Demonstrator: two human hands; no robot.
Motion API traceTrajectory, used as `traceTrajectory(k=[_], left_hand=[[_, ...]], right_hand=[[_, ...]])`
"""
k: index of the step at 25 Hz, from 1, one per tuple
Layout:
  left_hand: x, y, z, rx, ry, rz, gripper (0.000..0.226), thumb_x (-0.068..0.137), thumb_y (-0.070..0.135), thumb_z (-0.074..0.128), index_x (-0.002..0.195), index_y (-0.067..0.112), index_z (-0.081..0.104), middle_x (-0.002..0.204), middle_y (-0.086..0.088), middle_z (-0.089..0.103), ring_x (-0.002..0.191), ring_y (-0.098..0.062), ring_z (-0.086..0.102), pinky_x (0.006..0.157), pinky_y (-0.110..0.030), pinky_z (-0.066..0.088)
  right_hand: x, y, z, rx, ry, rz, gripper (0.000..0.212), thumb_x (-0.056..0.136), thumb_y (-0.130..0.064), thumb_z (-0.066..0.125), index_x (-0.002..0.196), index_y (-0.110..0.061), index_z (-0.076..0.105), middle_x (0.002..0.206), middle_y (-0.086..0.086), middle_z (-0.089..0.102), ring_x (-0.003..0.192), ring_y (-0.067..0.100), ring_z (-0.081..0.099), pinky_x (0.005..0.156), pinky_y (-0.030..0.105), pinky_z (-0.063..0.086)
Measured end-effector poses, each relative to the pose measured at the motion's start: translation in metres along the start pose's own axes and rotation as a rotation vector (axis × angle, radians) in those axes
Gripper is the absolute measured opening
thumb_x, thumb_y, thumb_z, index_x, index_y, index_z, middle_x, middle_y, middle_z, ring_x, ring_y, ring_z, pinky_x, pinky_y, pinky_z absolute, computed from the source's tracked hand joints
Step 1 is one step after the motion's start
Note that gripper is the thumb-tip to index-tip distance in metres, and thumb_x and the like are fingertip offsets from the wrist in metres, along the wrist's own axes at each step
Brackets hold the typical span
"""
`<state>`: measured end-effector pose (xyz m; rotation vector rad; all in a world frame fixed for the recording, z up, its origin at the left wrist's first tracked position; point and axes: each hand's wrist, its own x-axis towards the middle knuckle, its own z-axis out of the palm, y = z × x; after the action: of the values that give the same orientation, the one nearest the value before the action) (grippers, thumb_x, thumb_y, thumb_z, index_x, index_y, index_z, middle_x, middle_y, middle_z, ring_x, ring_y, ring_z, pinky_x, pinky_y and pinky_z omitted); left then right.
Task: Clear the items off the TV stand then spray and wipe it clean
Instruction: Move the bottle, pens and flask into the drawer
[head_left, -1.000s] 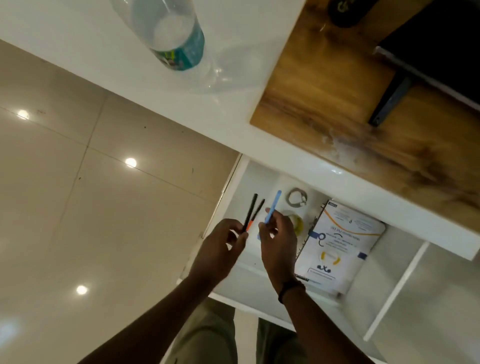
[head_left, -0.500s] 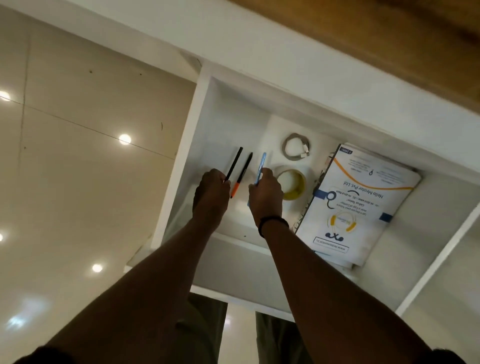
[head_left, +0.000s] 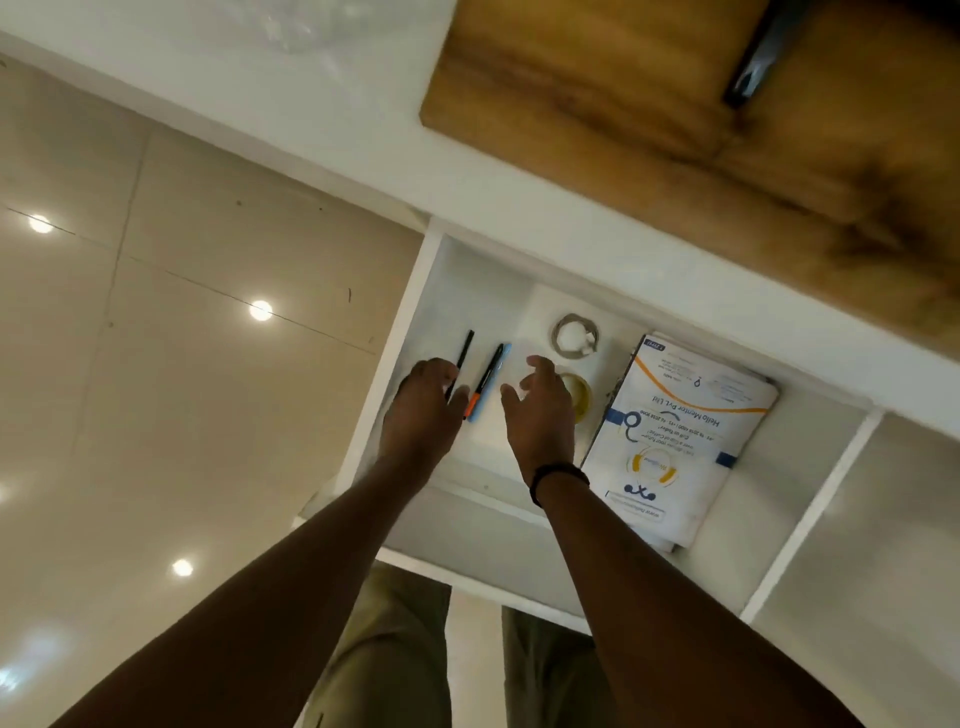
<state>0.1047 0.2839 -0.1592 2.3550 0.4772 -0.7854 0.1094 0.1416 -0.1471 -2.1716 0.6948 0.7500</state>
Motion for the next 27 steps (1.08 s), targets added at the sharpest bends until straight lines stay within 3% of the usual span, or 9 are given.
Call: traceTrajectory(k=[2,6,9,14,17,19,21,24,27], left_hand=[[-0.017,0.029,-0.042,-0.031,0.061,0.079,0.019,0.099,0.034,0.061,0.118,0.03,0.06,0.114,0.014,0.063,0.1,-0.01,0.062,0.08,-0.029,0.054],[-0.03,0.086,-0.136,-0.112,0.255,0.187,0.017,0.099,0.037,0.059,0.115,0.041,0.054,0.111,0.025,0.056,0.09,-0.001,0.06,0.071,-0.027,0.055],[-0.023,0.118,-0.201,-0.186,0.415,0.249,0.019,0.098,0.037,0.059,0.115,0.042,0.052,0.111,0.025,0.053,0.089,-0.001,0.058,0.068,-0.029,0.055],[-0.003,0.153,-0.278,-0.345,0.671,0.396,0.026,0.096,0.027,0.066,0.119,0.031,0.053,0.113,0.012,0.057,0.093,-0.007,0.057,0.069,-0.029,0.054],[0.016,0.164,-0.316,-0.345,0.896,0.461,0.038,0.093,0.026,0.073,0.121,0.01,0.054,0.117,-0.005,0.055,0.104,-0.018,0.054,0.085,-0.037,0.055],[0.031,0.17,-0.338,-0.37,1.02,0.404,0.053,0.09,0.034,0.076,0.125,0.004,0.051,0.124,-0.009,0.052,0.111,-0.02,0.05,0.096,-0.045,0.05],[0.042,0.174,-0.353,-0.397,1.012,0.308,0.073,0.085,0.046,0.078,0.137,0.006,0.046,0.139,-0.01,0.047,0.124,-0.019,0.045,0.107,-0.04,0.042],[0.055,0.173,-0.359,-0.371,0.724,0.264,0.085,0.084,0.055,0.076,0.15,0.016,0.038,0.151,-0.002,0.043,0.135,-0.016,0.041,0.116,-0.036,0.035],[0.052,0.165,-0.353,-0.412,0.545,0.339,0.072,0.087,0.049,0.076,0.144,0.02,0.045,0.139,0.006,0.055,0.122,-0.008,0.054,0.108,-0.033,0.051]], right_hand=[[-0.017,-0.035,-0.034,0.041,0.067,-0.055,0.047,0.099,-0.023,0.066,0.143,-0.015,0.051,0.125,0.005,0.065,0.109,0.021,0.065,0.095,0.032,0.053],[-0.037,-0.119,-0.097,0.142,0.223,-0.222,0.046,0.098,-0.031,0.068,0.14,-0.024,0.051,0.123,-0.007,0.063,0.095,0.009,0.061,0.075,0.013,0.046],[-0.04,-0.184,-0.133,0.228,0.319,-0.329,0.047,0.097,-0.035,0.069,0.139,-0.025,0.052,0.124,-0.009,0.063,0.101,0.01,0.06,0.081,0.031,0.056],[-0.023,-0.268,-0.177,0.283,0.426,-0.469,0.056,0.094,-0.027,0.073,0.144,-0.013,0.052,0.133,0.004,0.061,0.119,0.022,0.059,0.097,0.045,0.054],[-0.008,-0.308,-0.208,0.25,0.62,-0.594,0.061,0.089,-0.026,0.075,0.143,-0.01,0.053,0.141,0.01,0.055,0.127,0.026,0.051,0.101,0.042,0.049],[0.007,-0.332,-0.227,0.136,0.787,-0.63,0.069,0.086,-0.032,0.075,0.146,-0.011,0.051,0.152,0.014,0.046,0.138,0.031,0.043,0.11,0.04,0.041],[0.029,-0.354,-0.244,-0.022,0.863,-0.587,0.084,0.084,-0.037,0.075,0.155,-0.012,0.039,0.164,0.02,0.029,0.15,0.037,0.03,0.12,0.041,0.031],[0.064,-0.37,-0.26,-0.151,0.721,-0.414,0.098,0.087,-0.046,0.075,0.164,-0.024,0.018,0.17,0.024,0.006,0.154,0.047,0.019,0.12,0.053,0.036],[0.077,-0.364,-0.265,-0.086,0.581,-0.375,0.08,0.092,-0.033,0.073,0.159,-0.028,0.029,0.162,0.022,0.022,0.139,0.042,0.047,0.106,0.052,0.052]])
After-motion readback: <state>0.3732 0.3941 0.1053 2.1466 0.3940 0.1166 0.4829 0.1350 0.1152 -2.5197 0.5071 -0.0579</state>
